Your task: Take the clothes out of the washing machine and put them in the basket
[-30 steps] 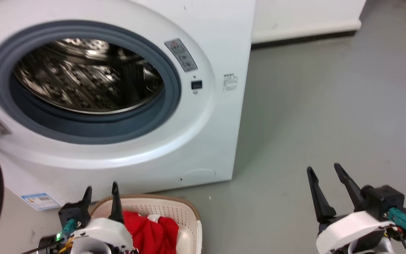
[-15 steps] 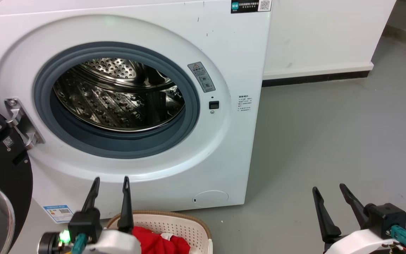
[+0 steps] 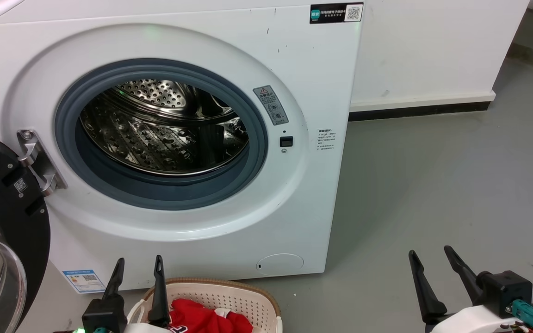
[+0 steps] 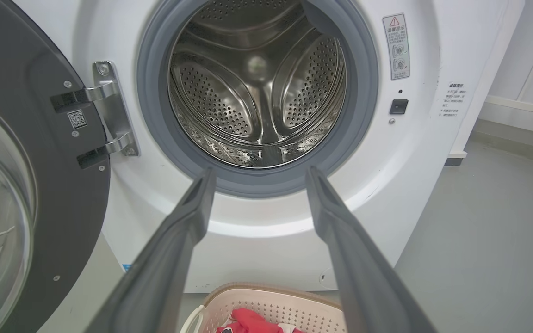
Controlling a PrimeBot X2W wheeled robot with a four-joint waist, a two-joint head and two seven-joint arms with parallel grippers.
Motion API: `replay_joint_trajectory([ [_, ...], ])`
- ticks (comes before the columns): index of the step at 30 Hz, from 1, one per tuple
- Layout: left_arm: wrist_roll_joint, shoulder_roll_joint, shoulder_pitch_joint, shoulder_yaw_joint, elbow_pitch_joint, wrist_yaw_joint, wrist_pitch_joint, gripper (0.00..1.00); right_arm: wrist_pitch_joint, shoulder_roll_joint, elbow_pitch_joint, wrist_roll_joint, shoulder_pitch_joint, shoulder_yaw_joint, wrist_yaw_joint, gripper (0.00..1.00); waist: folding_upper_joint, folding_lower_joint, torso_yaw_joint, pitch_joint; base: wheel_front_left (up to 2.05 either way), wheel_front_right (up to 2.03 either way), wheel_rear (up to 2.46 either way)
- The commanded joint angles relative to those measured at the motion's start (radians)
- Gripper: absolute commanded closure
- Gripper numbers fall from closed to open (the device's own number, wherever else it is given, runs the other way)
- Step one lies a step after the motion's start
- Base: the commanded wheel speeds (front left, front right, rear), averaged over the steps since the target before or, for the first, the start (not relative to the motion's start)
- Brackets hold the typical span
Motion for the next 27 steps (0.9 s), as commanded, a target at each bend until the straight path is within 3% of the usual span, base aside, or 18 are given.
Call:
replay_joint_trajectory([
  [1,-0.004,0.008,-0.004,0.003,-0.003,0.006,-0.002,0.00,0.001,0.002,-0.007,-0.001,0.005,0.001,-0.001,0.00,0.0000,0.0000,-0.001,0.000,0.00,0.00,0.00],
  [12,-0.019,0.011,-0.007,-0.004,0.006,0.009,-0.008,0.00,-0.002,0.002,-0.006,0.007,0.006,0.003,-0.001,0.00,0.0000,0.0000,0.006,-0.004,0.00,0.00,0.00],
  [13,-0.019,0.006,-0.004,-0.004,0.006,0.007,-0.003,1.00,-0.001,0.000,0.000,0.008,0.000,0.002,0.000,1.00,0.0000,0.0000,0.007,-0.004,0.00,0.00,0.00],
  [16,-0.035,0.002,-0.007,0.005,0.029,0.004,0.008,1.00,-0.005,0.000,0.015,0.024,0.004,0.006,0.000,1.00,0.0000,0.0000,0.007,-0.003,0.00,0.00,0.00],
  [27,-0.260,0.001,-0.041,0.027,0.046,-0.024,0.064,1.00,-0.007,-0.014,0.063,0.266,-0.040,-0.004,0.000,1.00,0.0000,0.0000,0.011,0.005,0.00,0.00,0.00],
])
